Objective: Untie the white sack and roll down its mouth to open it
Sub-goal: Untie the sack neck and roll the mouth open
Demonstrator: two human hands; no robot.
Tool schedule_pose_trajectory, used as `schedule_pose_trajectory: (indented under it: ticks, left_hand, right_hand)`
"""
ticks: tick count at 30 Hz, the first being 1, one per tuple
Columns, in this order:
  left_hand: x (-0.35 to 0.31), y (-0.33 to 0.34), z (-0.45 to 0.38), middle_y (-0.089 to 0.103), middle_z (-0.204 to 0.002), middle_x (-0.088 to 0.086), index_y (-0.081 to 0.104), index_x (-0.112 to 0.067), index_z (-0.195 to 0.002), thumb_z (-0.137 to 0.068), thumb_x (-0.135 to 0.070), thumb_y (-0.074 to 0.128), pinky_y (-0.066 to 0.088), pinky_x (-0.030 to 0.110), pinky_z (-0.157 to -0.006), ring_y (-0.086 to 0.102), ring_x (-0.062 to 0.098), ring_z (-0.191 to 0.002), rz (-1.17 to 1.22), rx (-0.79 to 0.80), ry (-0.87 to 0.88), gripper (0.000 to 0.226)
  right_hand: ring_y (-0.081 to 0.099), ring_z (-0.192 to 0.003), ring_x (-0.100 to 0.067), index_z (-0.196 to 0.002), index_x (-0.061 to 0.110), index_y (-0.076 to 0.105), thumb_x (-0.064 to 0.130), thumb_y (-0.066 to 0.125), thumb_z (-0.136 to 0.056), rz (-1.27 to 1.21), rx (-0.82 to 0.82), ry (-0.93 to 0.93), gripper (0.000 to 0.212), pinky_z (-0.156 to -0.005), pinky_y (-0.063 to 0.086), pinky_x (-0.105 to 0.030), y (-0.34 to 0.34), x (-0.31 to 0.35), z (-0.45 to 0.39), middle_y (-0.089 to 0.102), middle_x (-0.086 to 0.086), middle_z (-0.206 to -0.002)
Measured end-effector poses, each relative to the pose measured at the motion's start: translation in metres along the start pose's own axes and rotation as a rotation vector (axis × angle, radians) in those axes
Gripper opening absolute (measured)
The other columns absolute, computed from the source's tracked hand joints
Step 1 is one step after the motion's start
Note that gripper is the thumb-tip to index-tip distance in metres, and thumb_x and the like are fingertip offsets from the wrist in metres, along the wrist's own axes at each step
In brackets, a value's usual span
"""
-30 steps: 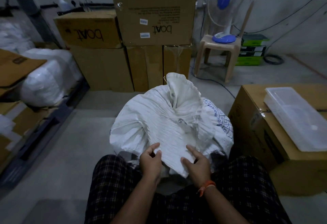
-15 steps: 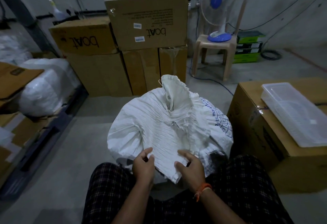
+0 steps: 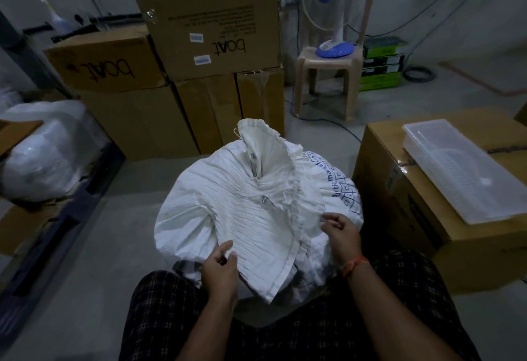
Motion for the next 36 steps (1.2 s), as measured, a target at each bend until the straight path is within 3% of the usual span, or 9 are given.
schedule_pose_trajectory:
  ticks: [5, 9, 13, 16, 19, 22, 26, 31, 36]
  left_hand:
    - [0.007, -0.001, -0.006, 0.075, -0.125, 0.023, 0.075, -0.001, -0.120, -0.098, 0.012, 0.064, 0.051, 0.054, -0.115, 0.068, 0.040, -0.125, 0.008, 0.006, -0.002, 0.028]
    - [0.008, -0.003, -0.008, 0.075, -0.126, 0.022, 0.075, 0.000, -0.121, -0.098, 0.011, 0.065, 0.052, 0.053, -0.114, 0.068, 0.039, -0.125, 0.004, 0.018, 0.008, 0.028]
    - [0.001, -0.004, -0.002, 0.075, -0.126, 0.017, 0.076, -0.008, -0.115, -0.097, 0.009, 0.067, 0.053, 0.047, -0.111, 0.068, 0.036, -0.124, -0.057, 0.042, 0.038, 0.027]
    - [-0.023, -0.008, 0.008, 0.066, -0.133, 0.015, 0.077, -0.024, -0.109, -0.095, -0.007, 0.075, 0.052, 0.043, -0.108, 0.064, 0.033, -0.120, -0.287, -0.035, 0.208, 0.022]
    - [-0.057, -0.006, 0.025, 0.056, -0.134, 0.008, 0.073, -0.028, -0.113, -0.095, -0.019, 0.076, 0.053, 0.046, -0.107, 0.061, 0.028, -0.122, -0.295, -0.049, 0.372, 0.021]
    - [-0.088, 0.005, 0.045, 0.054, -0.139, -0.001, 0.068, -0.031, -0.129, -0.097, -0.026, 0.073, 0.054, 0.040, -0.101, 0.061, 0.014, -0.125, -0.200, 0.058, 0.488, 0.032]
    - [-0.114, 0.014, 0.059, 0.056, -0.143, -0.011, 0.058, -0.046, -0.137, -0.098, -0.034, 0.073, 0.054, 0.033, -0.099, 0.058, -0.001, -0.128, -0.094, 0.174, 0.543, 0.043]
    - [-0.135, 0.018, 0.054, 0.055, -0.147, -0.017, 0.055, -0.051, -0.138, -0.098, -0.035, 0.072, 0.054, 0.026, -0.099, 0.056, -0.001, -0.133, -0.065, 0.250, 0.558, 0.046]
    - [-0.147, 0.017, 0.033, 0.061, -0.143, -0.006, 0.063, -0.044, -0.125, -0.101, -0.029, 0.069, 0.052, 0.004, -0.085, 0.060, 0.009, -0.132, -0.086, 0.258, 0.528, 0.029]
  right_hand:
    - [0.057, -0.079, -0.014, -0.117, 0.002, 0.069, -0.014, 0.070, -0.085, 0.056, 0.199, -0.029, 0.036, -0.061, 0.050, -0.006, 0.011, 0.008, -0.020, 0.062, -0.010, -0.091]
    - [0.057, -0.062, 0.004, -0.121, 0.006, 0.069, -0.010, 0.072, -0.086, 0.067, 0.285, -0.065, 0.039, -0.053, 0.045, -0.006, 0.022, 0.021, -0.019, 0.055, 0.010, -0.082]
    - [0.058, -0.065, 0.006, -0.119, 0.009, 0.073, -0.004, 0.072, -0.089, -0.021, 0.308, -0.162, 0.033, -0.067, 0.048, -0.009, 0.030, 0.035, -0.010, 0.069, 0.003, -0.091]
    - [0.051, -0.061, -0.004, -0.117, 0.007, 0.075, -0.002, 0.070, -0.091, -0.142, 0.339, -0.185, 0.028, -0.062, 0.047, -0.011, 0.035, 0.048, -0.001, 0.075, 0.001, -0.091]
    - [0.053, -0.056, 0.004, -0.115, 0.005, 0.074, -0.006, 0.065, -0.093, -0.220, 0.352, -0.186, 0.026, -0.059, 0.046, -0.008, 0.041, 0.057, 0.005, 0.075, 0.010, -0.079]
    - [0.070, -0.083, -0.004, -0.116, 0.008, 0.074, -0.004, 0.065, -0.094, -0.243, 0.376, -0.169, 0.027, -0.080, 0.058, -0.021, 0.053, 0.064, 0.013, 0.080, 0.000, -0.105]
    - [0.070, -0.116, -0.022, -0.122, 0.005, 0.072, -0.002, 0.065, -0.095, -0.207, 0.468, -0.219, 0.029, -0.103, 0.055, -0.034, 0.076, 0.074, 0.023, 0.076, -0.009, -0.122]
    - [0.070, -0.119, -0.021, -0.132, 0.005, 0.066, -0.002, 0.061, -0.097, -0.179, 0.568, -0.208, 0.037, -0.103, 0.055, -0.036, 0.109, 0.083, 0.032, 0.074, -0.007, -0.126]
    - [0.070, -0.118, -0.030, -0.140, 0.003, 0.056, -0.004, 0.059, -0.098, -0.248, 0.659, -0.095, 0.043, -0.104, 0.055, -0.046, 0.139, 0.085, 0.037, 0.073, -0.015, -0.126]
Point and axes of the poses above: each hand's wrist, its own z-axis away from the middle knuckle, its own y-axis out of the palm, x = y × z, the point moved 5 cm from there along -z, towards the middle knuckle
